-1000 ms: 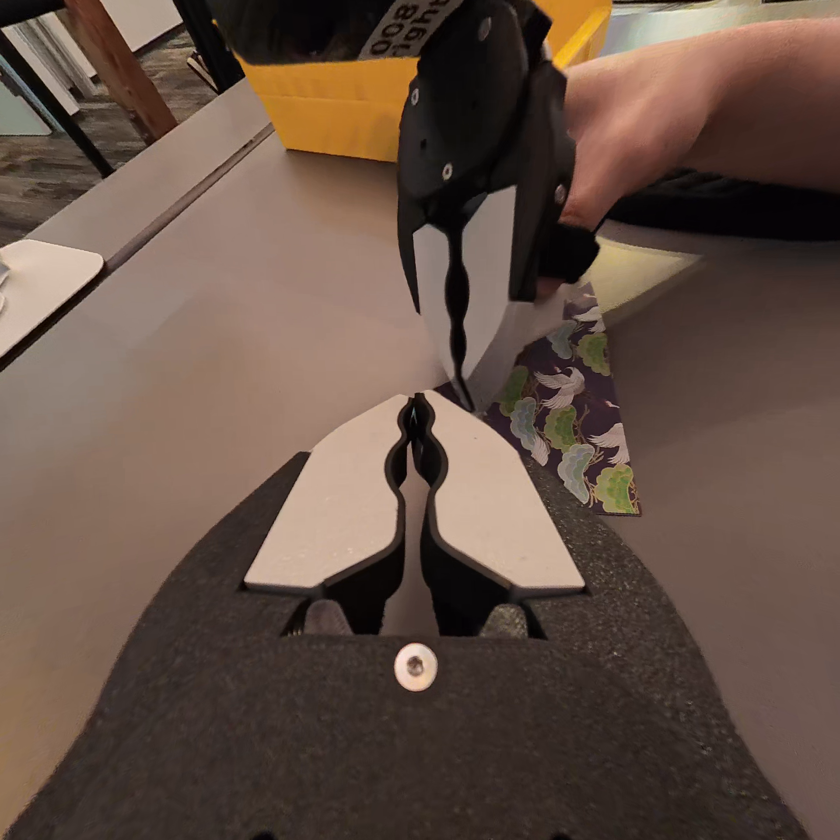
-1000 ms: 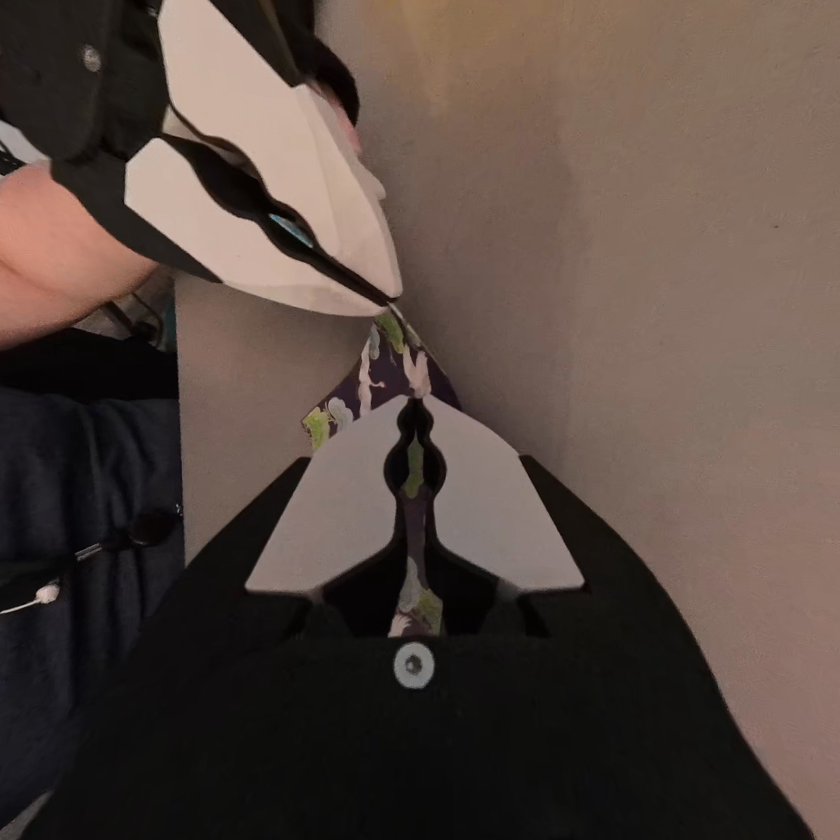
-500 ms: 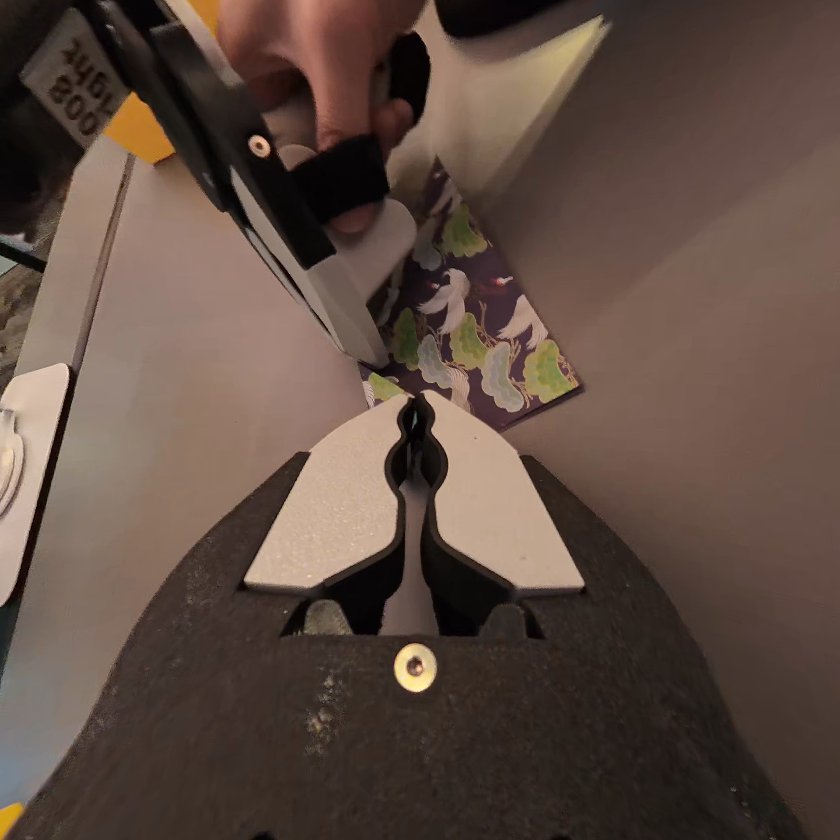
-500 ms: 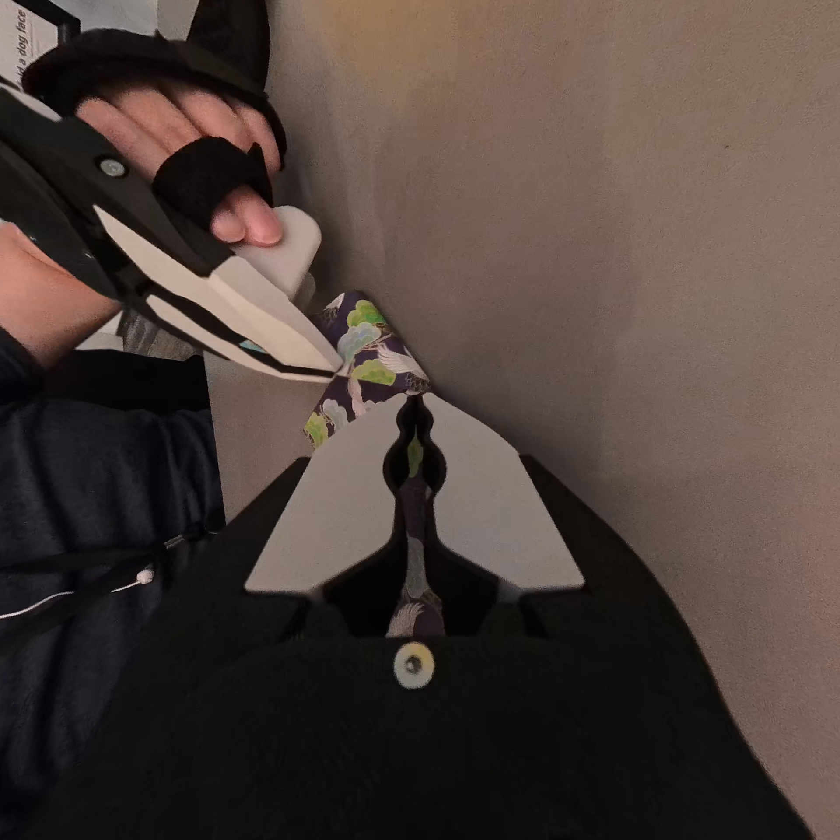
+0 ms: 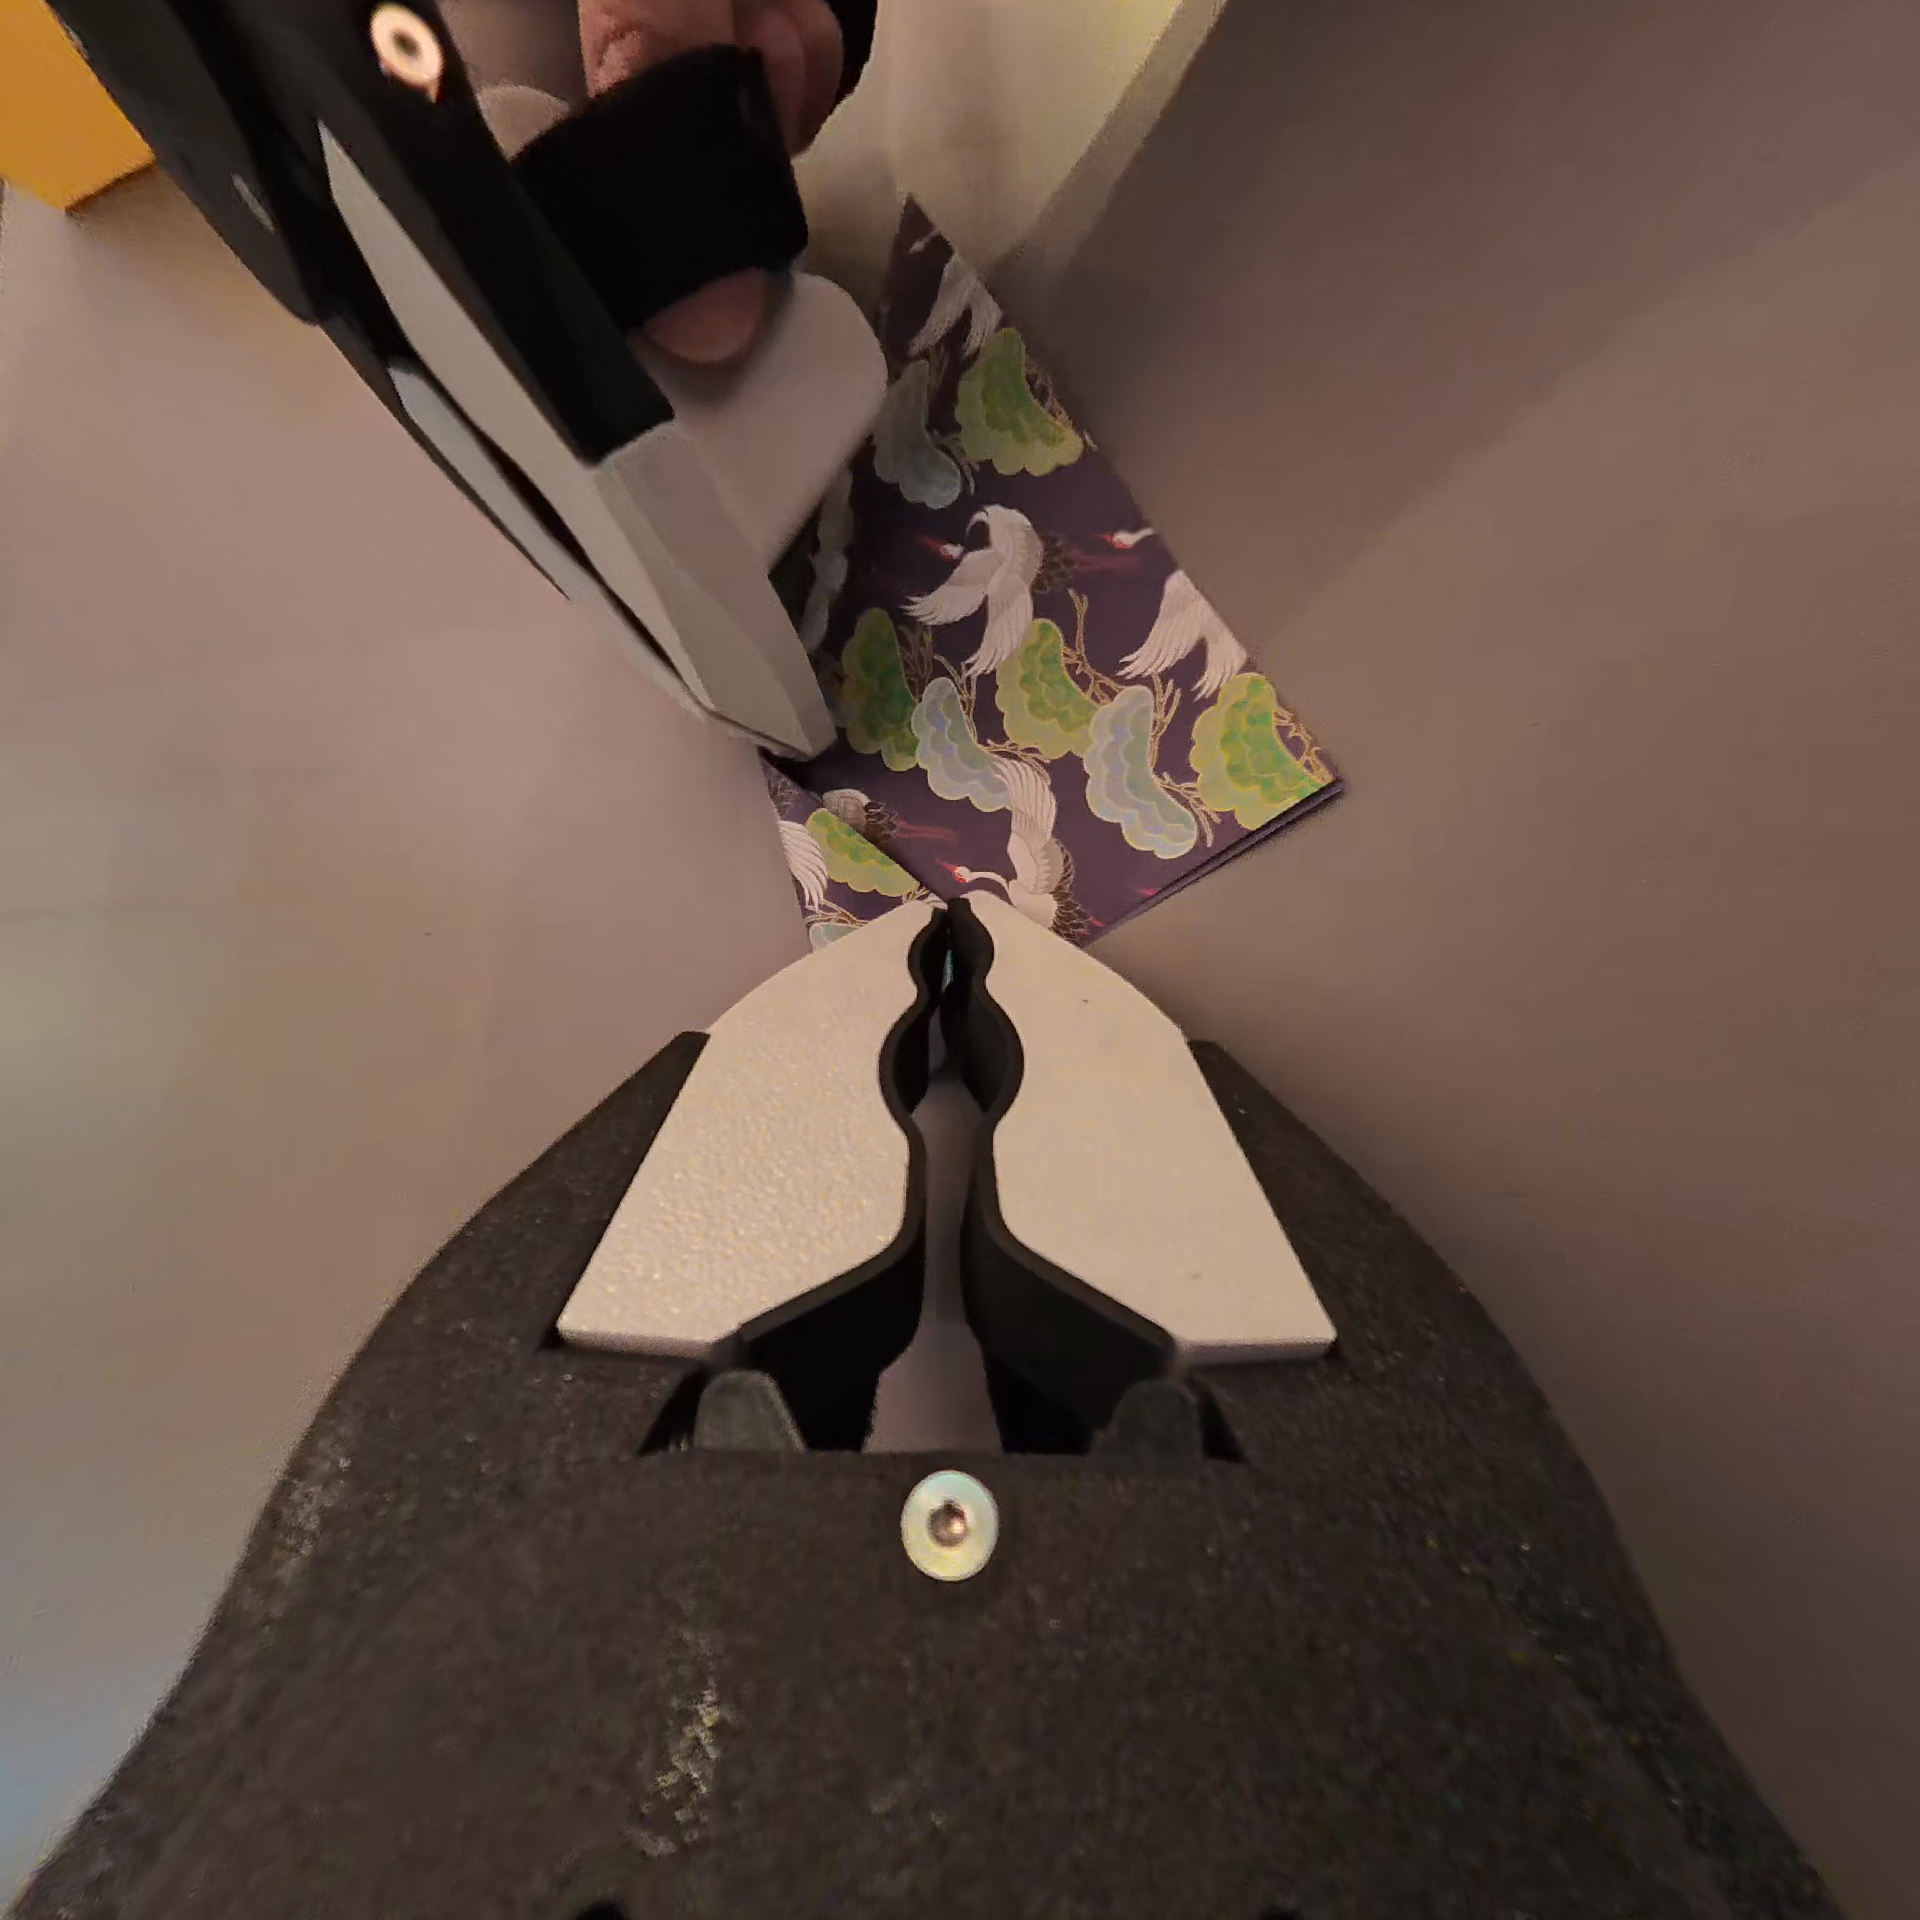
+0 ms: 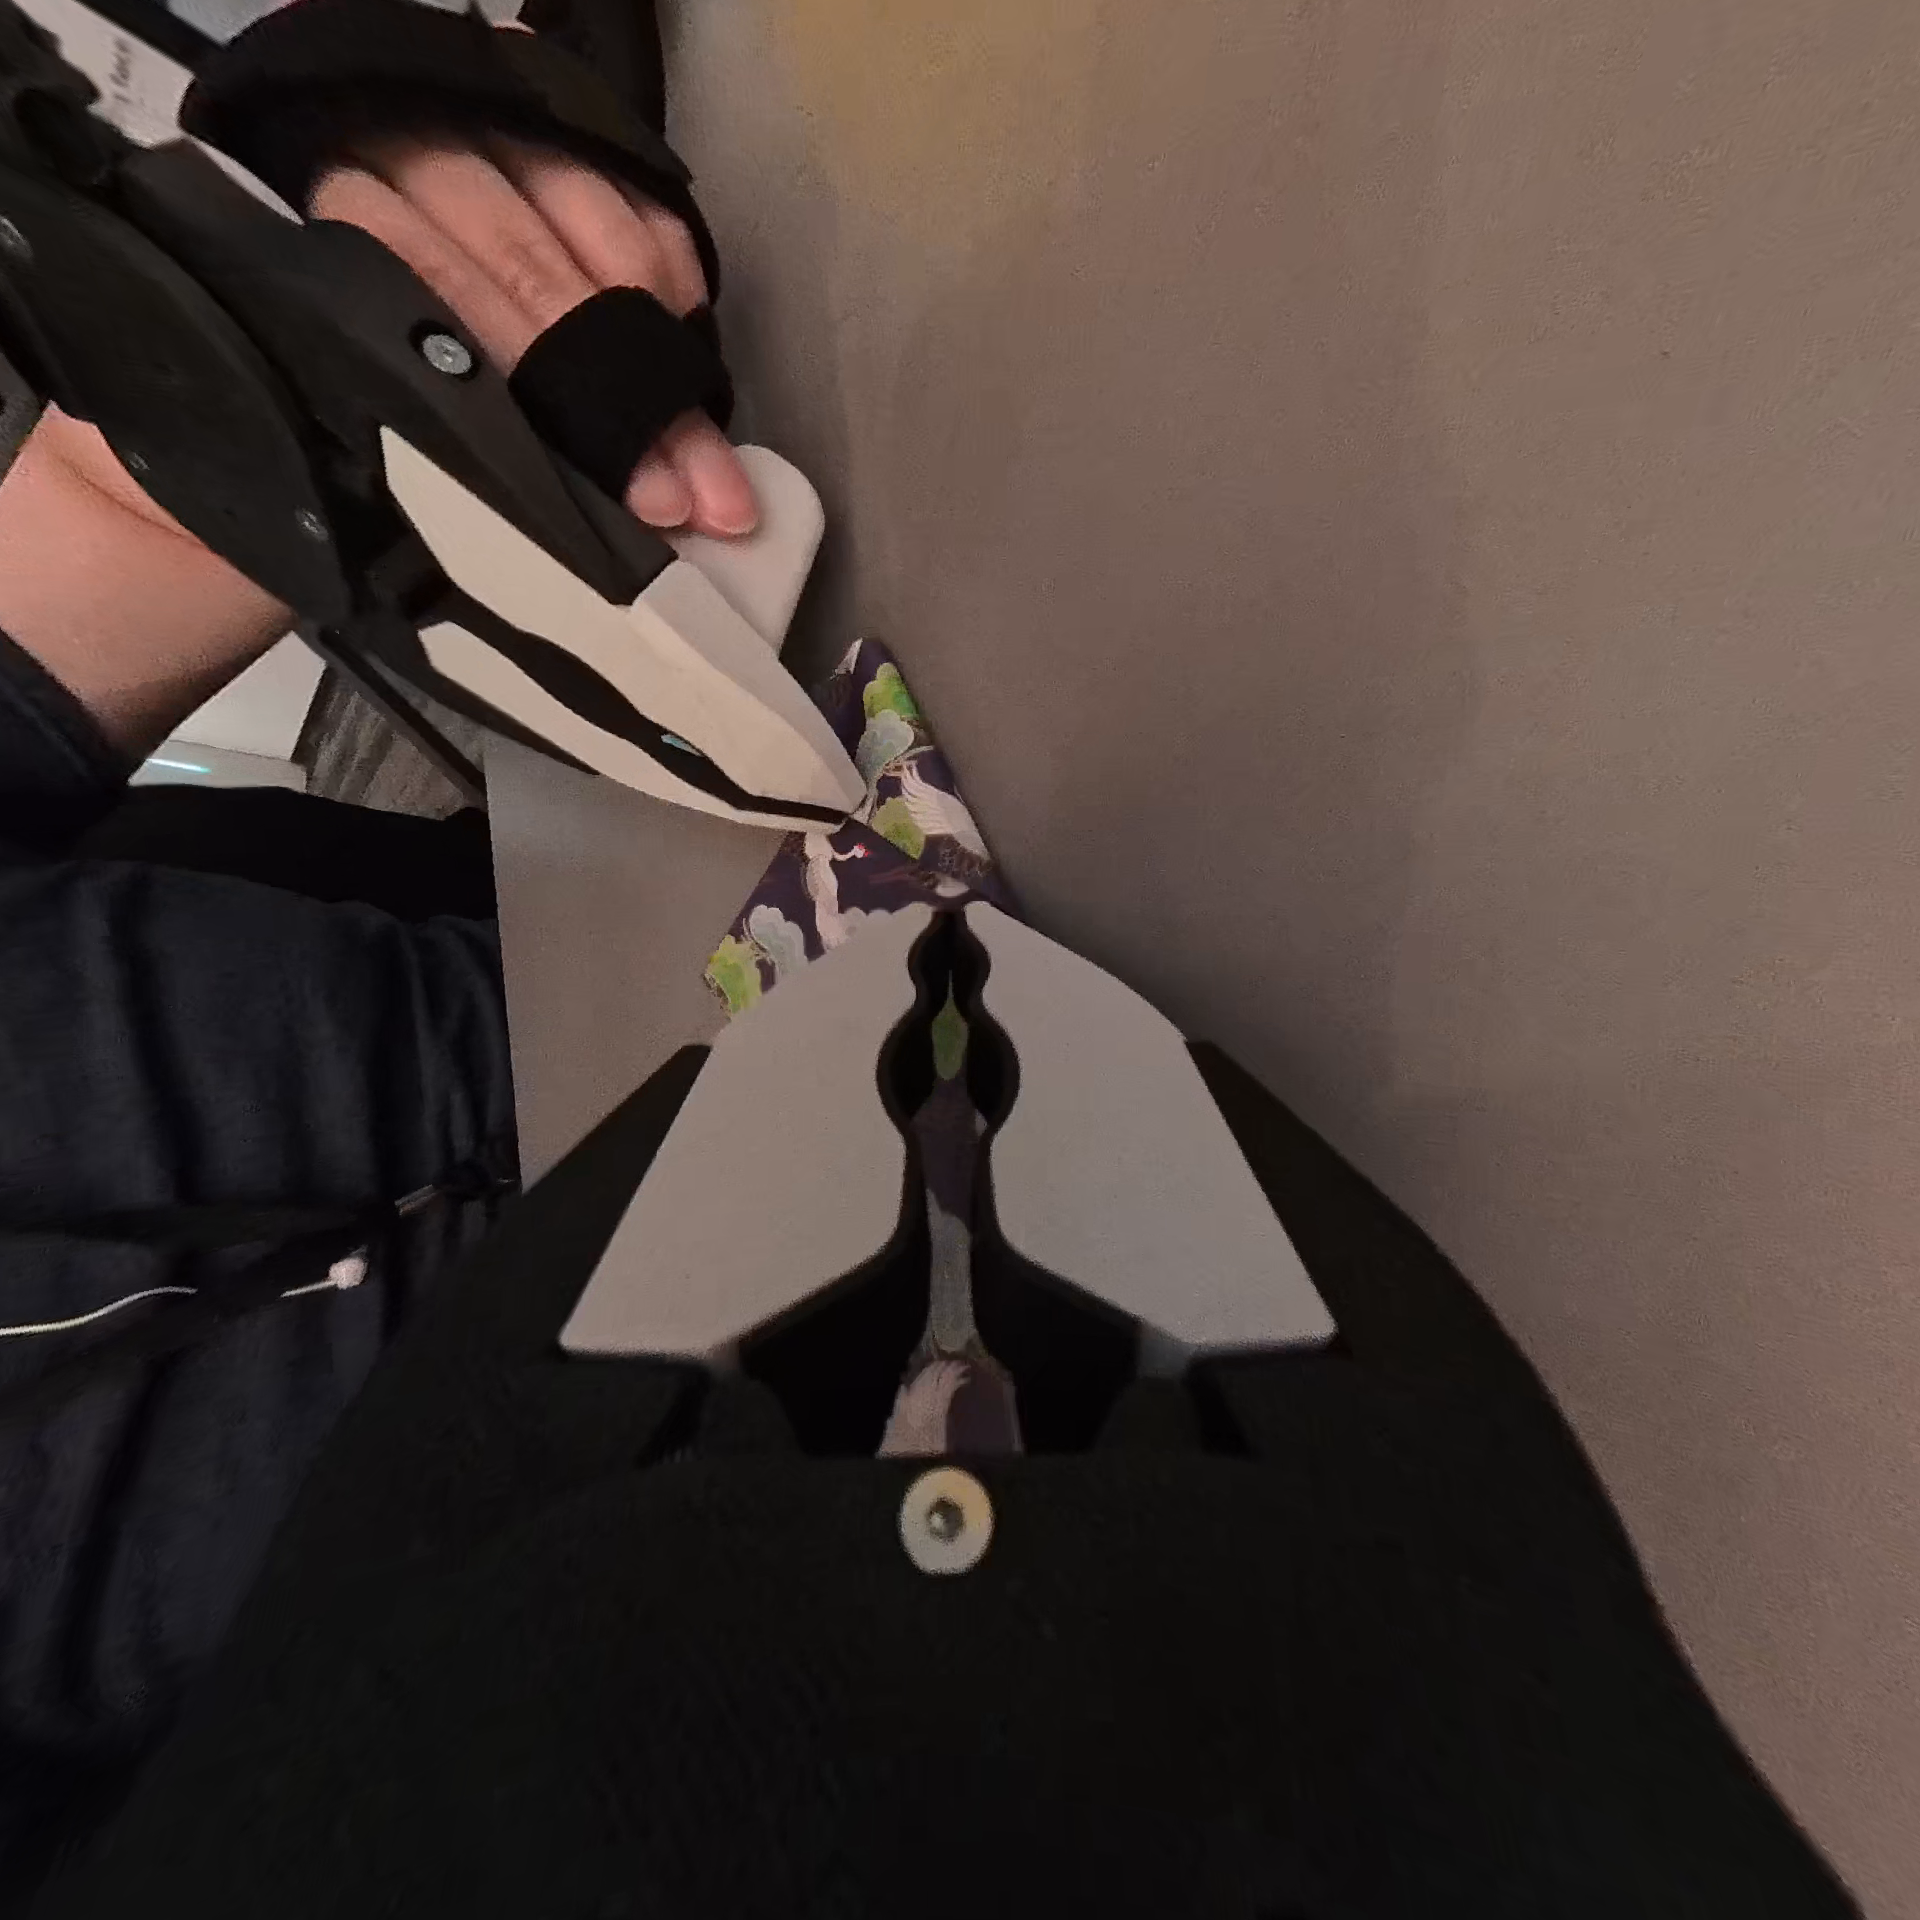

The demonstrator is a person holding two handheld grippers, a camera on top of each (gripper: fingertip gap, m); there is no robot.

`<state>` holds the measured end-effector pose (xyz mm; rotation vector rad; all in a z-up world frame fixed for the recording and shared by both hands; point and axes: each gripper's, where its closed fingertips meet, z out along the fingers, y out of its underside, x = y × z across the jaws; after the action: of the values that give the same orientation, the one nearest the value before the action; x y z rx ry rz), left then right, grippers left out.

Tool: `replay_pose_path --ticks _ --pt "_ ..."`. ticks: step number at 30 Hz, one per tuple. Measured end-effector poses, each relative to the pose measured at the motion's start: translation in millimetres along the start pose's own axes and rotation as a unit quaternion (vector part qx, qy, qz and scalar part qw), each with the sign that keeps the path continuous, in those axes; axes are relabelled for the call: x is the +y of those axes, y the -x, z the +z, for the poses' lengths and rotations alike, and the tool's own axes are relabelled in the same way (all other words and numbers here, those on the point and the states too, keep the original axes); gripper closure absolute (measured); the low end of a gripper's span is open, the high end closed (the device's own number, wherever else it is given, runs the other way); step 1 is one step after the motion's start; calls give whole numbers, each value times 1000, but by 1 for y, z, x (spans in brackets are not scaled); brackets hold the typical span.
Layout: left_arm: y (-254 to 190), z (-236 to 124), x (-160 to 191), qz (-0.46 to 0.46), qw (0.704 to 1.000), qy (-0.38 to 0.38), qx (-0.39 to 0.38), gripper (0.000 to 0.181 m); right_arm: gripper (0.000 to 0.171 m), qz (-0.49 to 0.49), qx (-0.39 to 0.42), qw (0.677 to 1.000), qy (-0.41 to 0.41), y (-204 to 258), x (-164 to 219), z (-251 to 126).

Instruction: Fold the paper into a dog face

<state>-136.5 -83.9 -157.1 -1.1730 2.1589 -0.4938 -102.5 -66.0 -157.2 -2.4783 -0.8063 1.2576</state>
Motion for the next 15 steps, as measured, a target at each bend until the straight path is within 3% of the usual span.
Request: replay_pose_path --ticks 3,5,11,15 --pt "0 0 0 -12 1000 -6 6 181 170 -6 -55 996 -67 21 -18 -17" --pt "0 0 0 -14 1000 -10 6 181 170 -14 -32 995 -96 22 -31 -22" --pt "0 0 0 -12 1000 -13 8 181 170 -16 6 1000 3 10 -15 9" --pt "1 0 0 -14 1000 -13 7 181 170 -2 3 1000 4 5 -13 11"
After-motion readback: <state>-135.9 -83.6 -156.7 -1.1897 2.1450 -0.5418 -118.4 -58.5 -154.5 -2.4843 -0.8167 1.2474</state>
